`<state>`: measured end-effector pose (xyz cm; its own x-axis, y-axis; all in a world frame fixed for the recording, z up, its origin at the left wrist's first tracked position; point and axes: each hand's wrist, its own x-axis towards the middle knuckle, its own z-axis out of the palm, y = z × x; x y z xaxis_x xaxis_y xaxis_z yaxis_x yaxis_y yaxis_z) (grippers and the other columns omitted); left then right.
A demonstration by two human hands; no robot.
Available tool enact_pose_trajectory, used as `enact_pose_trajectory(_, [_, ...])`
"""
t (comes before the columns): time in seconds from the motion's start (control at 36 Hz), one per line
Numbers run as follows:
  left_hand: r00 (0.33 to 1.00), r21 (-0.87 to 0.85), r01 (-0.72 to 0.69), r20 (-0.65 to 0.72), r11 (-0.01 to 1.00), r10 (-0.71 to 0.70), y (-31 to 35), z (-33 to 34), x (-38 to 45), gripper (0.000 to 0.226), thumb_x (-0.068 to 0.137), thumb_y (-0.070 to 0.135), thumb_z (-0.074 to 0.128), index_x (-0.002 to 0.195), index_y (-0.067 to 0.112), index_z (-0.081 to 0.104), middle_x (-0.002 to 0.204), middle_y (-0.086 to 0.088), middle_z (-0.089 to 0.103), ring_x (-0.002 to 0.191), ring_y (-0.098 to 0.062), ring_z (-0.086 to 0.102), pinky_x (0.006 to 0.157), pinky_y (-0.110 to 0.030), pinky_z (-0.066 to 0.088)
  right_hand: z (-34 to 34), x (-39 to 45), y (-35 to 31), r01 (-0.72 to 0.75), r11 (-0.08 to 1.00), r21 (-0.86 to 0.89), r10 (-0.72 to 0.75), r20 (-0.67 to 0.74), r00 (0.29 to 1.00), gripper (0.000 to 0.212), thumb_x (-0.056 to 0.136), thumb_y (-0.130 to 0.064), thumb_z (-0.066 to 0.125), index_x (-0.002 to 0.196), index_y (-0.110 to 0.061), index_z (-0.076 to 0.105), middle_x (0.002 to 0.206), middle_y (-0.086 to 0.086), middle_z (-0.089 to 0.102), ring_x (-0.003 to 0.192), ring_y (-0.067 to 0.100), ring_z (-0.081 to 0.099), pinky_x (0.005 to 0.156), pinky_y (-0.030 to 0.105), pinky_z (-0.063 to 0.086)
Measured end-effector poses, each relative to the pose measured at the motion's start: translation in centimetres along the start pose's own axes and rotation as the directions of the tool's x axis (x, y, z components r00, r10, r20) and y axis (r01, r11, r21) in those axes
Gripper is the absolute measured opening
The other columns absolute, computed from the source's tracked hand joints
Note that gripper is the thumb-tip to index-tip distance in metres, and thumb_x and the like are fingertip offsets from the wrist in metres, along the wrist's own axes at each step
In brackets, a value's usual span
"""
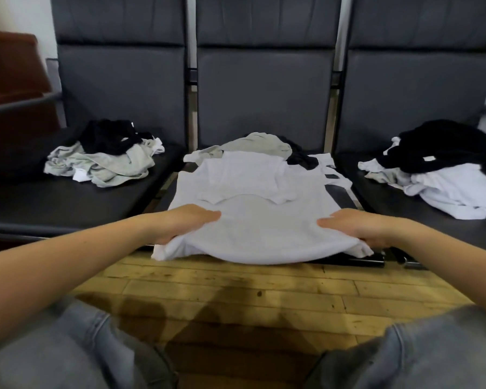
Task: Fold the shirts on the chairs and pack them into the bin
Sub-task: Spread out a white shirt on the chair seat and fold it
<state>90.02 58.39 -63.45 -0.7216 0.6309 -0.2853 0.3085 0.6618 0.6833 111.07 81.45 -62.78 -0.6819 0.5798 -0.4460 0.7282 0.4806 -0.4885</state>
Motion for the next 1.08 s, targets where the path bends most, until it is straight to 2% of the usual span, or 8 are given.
enact_pose_trajectory(0.11, [0.993,-0.132,-0.120,-0.037,0.984,0.116,-0.1,-1.7,1.1,0.032,0.095,0.043,0.053,0.110,0.017,0.066,0.119,0.000,0.064,0.106,-0.016,0.059,0.089,-0.027,0.043,-1.0,1.3,0.6,0.081,0.991,0.105,-0.064,-0.162,0.985,0.035,0.093,-0.042,0.052,0.078,-0.012,0.062,0.081,0.004,0.067,0.072,0.019,0.056,0.066,0.031,0.041])
enact_pose_trajectory(0.28, [0.957,-0.108,-0.240,-0.190,0.965,0.217,-0.8,-3.8,2.7,0.029,0.099,0.035,0.049,0.079,0.021,0.064,0.091,0.004,0.065,0.087,-0.014,0.061,0.069,-0.024,0.044,-2.1,2.6,1.6,0.133,0.966,0.219,-0.090,-0.196,0.976,0.027,0.098,-0.028,0.048,0.081,-0.013,0.064,0.086,0.004,0.068,0.075,0.018,0.060,0.066,0.028,0.044])
enact_pose_trajectory(0.44, [0.943,-0.028,-0.250,-0.233,0.968,0.237,-2.3,-4.7,5.5,0.037,0.099,0.037,0.049,0.088,0.007,0.069,0.094,-0.003,0.067,0.085,-0.016,0.060,0.068,-0.024,0.043,-3.8,3.8,2.6,0.201,0.955,0.217,-0.148,-0.240,0.959,0.030,0.099,-0.022,0.051,0.107,0.002,0.065,0.110,0.020,0.067,0.092,0.021,0.061,0.083,0.034,0.046])
enact_pose_trajectory(0.61, [0.930,0.050,-0.254,-0.263,0.966,0.258,-2.7,-4.9,8.4,0.046,0.099,0.034,0.047,0.081,-0.006,0.062,0.084,-0.010,0.063,0.079,-0.024,0.056,0.068,-0.031,0.041,-4.9,5.6,2.0,0.233,0.960,0.155,-0.153,-0.406,0.901,0.016,0.091,-0.022,0.056,0.079,-0.012,0.056,0.078,0.009,0.050,0.075,0.018,0.045,0.068,0.032,0.032])
enact_pose_trajectory(0.69, [0.905,0.175,-0.272,-0.289,0.946,0.313,-2.6,-4.8,9.6,0.045,0.099,0.031,0.047,0.064,0.002,0.048,0.069,-0.009,0.052,0.068,-0.023,0.048,0.062,-0.035,0.034,-5.6,6.8,2.5,0.264,0.934,0.242,-0.122,-0.479,0.869,0.026,0.092,-0.018,0.057,0.081,0.005,0.061,0.077,0.009,0.056,0.076,0.022,0.051,0.069,0.033,0.038])
enact_pose_trajectory(0.86, [0.836,0.399,-0.267,-0.357,0.877,0.417,-2.2,-6.1,11.9,0.044,0.097,0.035,0.046,0.062,0.009,0.040,0.061,-0.008,0.048,0.060,-0.023,0.046,0.056,-0.035,0.031,-6.0,9.3,2.4,0.347,0.695,0.630,0.048,-0.522,0.851,0.020,0.098,-0.010,0.054,0.112,-0.001,0.062,0.103,0.012,0.066,0.089,0.024,0.062,0.075,0.032,0.048])
enact_pose_trajectory(0.97, [0.757,0.413,-0.286,-0.456,0.865,0.468,-1.8,-7.6,13.7,0.047,0.096,0.040,0.049,0.059,0.013,0.036,0.057,-0.003,0.042,0.056,-0.018,0.040,0.054,-0.034,0.030,-6.3,11.6,1.0,0.366,0.720,0.590,0.073,-0.589,0.805,0.015,0.099,-0.013,0.051,0.100,-0.004,0.063,0.087,0.005,0.063,0.074,0.014,0.058,0.064,0.027,0.045])
enact_pose_trajectory(1.08, [0.701,0.395,-0.280,-0.539,0.875,0.468,-1.0,-8.9,15.8,0.046,0.097,0.038,0.048,0.060,0.014,0.034,0.055,0.001,0.037,0.054,-0.016,0.035,0.050,-0.031,0.026,-7.2,14.4,-0.2,0.362,0.772,0.522,0.092,-0.656,0.749,0.027,0.094,-0.017,0.053,0.103,0.006,0.064,0.104,0.026,0.065,0.087,0.028,0.061,0.084,0.044,0.051])
